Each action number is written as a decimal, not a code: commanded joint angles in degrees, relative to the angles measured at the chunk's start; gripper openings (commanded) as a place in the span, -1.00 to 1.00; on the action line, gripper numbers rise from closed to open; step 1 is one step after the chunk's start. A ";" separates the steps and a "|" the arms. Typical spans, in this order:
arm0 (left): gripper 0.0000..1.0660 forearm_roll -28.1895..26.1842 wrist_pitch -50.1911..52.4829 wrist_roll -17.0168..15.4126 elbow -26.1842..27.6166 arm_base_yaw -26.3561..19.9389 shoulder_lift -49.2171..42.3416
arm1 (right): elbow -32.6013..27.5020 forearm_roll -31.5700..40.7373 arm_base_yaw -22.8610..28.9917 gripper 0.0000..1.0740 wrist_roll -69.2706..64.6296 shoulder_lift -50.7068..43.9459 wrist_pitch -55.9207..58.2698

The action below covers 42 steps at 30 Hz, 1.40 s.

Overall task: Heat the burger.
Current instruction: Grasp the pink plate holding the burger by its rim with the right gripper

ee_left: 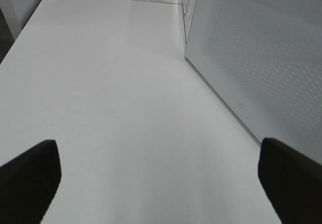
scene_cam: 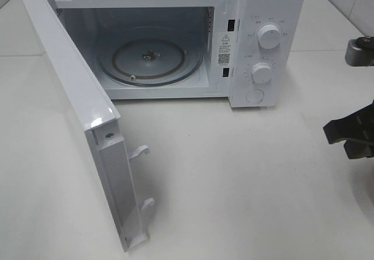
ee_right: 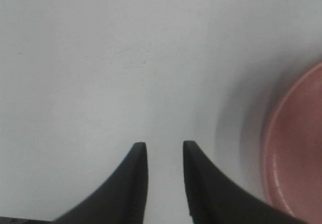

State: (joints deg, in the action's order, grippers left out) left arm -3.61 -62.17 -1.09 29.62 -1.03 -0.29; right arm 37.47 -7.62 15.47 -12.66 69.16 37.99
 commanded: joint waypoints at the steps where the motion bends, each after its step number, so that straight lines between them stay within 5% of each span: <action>1: 0.88 -0.11 0.92 -0.11 0.00 -0.11 -0.97 | 0.40 -1.55 -2.52 -0.24 3.09 -0.40 0.29; 3: 0.88 -0.11 0.92 -0.11 0.00 -0.11 -0.97 | 0.40 -1.55 -4.58 0.05 5.27 -0.40 0.11; 10: 0.88 -0.11 0.92 -0.11 0.00 -0.11 -0.97 | 0.34 -3.61 -4.93 0.42 6.02 -0.40 -0.46; 23: 0.88 -0.11 0.92 -0.11 0.00 -0.11 -0.97 | 0.34 -5.10 -4.98 0.46 2.06 -0.40 2.12; 33: 0.88 -0.11 0.92 -0.11 0.00 -0.11 -0.97 | 0.34 -8.02 -13.18 0.55 2.35 1.83 2.23; 42: 0.88 -0.11 0.92 -0.11 0.00 -0.11 -0.97 | 0.34 -9.63 -14.09 0.53 1.60 9.85 -1.20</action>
State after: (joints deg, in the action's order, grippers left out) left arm -3.61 -62.17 -1.09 29.62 -1.03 -0.29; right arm 37.47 -16.73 1.72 -10.60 78.55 37.30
